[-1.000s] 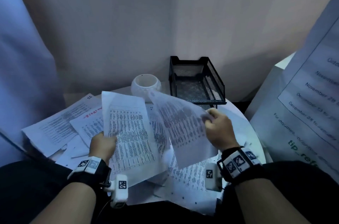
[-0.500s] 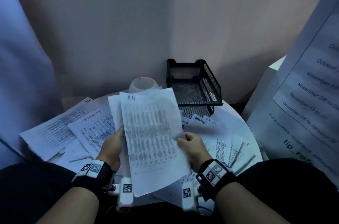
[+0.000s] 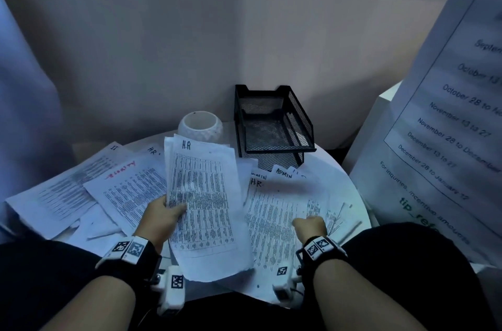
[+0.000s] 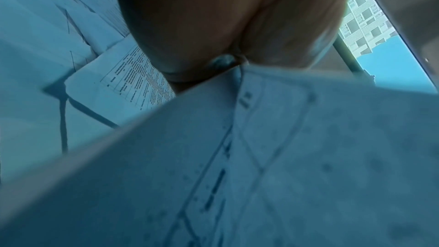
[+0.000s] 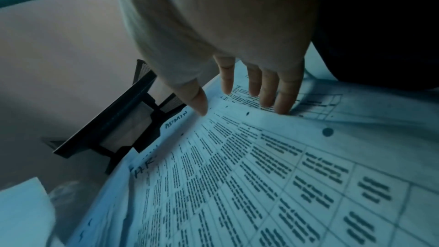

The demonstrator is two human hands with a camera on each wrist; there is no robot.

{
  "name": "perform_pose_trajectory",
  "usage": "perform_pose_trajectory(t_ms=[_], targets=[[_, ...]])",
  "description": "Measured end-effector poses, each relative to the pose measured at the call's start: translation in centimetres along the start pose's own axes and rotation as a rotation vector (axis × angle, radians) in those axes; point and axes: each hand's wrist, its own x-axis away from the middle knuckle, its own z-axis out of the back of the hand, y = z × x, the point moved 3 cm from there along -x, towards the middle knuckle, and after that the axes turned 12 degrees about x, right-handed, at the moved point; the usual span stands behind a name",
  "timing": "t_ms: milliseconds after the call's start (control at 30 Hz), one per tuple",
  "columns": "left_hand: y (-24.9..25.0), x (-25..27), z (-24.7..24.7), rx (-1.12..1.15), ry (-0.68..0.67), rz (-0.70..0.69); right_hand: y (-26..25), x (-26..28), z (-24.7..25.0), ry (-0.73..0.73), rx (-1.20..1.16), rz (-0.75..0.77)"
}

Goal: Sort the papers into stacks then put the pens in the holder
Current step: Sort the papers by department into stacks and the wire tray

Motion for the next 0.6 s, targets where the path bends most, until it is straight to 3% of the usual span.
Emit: perform_pose_trajectory(t_ms=[200, 267, 467, 600], targets=[[-0.7, -0.5, 0.3, -0.033, -0.009, 0.013, -0.4, 0.3, -1.1, -0.067, -0.077, -0.044], [-0.9, -0.7, 0.6, -0.043, -0.001, 0.023, -0.9, 0.4, -1.3, -0.069, -0.037, 0.006], [-0.8, -0.8, 1.1, -0.102, 0.088, 0.045, -6.4, 5.3, 0.2, 0.039, 0.231, 0.566], [-0.6, -0.6, 1.2, -0.162, 0.148, 0.029, -9.3, 8.5, 2.7, 0.181, 0.116, 0.853]])
